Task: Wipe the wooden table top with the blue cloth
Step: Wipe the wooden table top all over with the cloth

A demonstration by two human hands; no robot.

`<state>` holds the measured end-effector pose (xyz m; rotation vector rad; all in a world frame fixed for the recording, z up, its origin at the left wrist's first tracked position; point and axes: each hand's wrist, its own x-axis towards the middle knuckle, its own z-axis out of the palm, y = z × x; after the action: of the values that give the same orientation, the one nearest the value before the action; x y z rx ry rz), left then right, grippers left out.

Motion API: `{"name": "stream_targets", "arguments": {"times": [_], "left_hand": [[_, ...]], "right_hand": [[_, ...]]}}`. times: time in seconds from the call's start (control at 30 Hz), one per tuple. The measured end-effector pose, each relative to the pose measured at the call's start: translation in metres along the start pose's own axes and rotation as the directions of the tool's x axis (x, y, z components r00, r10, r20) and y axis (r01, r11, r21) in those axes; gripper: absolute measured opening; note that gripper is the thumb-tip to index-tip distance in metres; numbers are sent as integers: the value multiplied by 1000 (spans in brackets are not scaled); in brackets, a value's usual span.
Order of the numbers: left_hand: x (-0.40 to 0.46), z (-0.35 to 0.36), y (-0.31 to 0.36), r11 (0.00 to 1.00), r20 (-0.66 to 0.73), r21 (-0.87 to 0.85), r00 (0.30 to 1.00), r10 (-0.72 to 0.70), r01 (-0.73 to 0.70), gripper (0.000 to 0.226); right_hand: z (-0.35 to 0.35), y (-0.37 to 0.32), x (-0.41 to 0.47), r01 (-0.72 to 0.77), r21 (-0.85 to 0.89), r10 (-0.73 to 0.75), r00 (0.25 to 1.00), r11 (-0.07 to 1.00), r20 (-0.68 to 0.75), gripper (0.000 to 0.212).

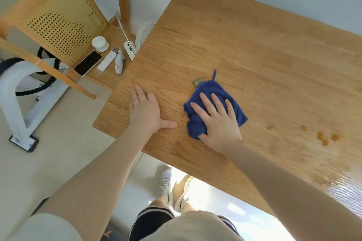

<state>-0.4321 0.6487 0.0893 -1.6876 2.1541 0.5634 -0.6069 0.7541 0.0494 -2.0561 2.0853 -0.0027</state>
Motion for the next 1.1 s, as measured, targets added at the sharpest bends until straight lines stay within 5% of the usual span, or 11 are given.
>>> {"name": "stream_targets", "arguments": {"times": [0.1, 0.23, 0.33, 0.6, 0.73, 0.9, 0.97, 1.1], "left_hand": [[-1, 0, -1, 1000, 8, 14, 1000, 5, -5, 137], [-3, 1, 2, 994, 7, 103, 999, 36, -36, 137], [-5, -2, 9, 964, -78, 192, 977, 200, -182, 130], [-10, -5, 35, 817, 68, 253, 852, 519, -518, 120], [-2, 0, 56, 800, 154, 229, 832, 534, -555, 125], [-5, 3, 69, 816, 120, 247, 852, 510, -523, 121], [-7, 0, 68, 808, 138, 262, 849, 510, -528, 120], [-11, -1, 71, 770, 166, 329, 836, 522, -546, 125]], "right_hand": [[-5, 16, 10, 22, 7, -22, 1000, 1000, 18, 66], [-18, 51, 58, -314, 52, 316, 949, 948, -20, 68], [-25, 55, 73, -425, 75, 426, 905, 902, -6, 65], [-6, 4, -32, -129, -22, 131, 989, 991, 73, 74], [-13, 38, -6, -290, 3, 289, 957, 957, 23, 71], [-22, 75, 33, -597, 114, 602, 799, 794, -14, 63], [-20, 63, 23, -590, 113, 596, 802, 799, -25, 63], [-1, 21, -40, -377, 35, 378, 924, 926, -58, 63]]}}
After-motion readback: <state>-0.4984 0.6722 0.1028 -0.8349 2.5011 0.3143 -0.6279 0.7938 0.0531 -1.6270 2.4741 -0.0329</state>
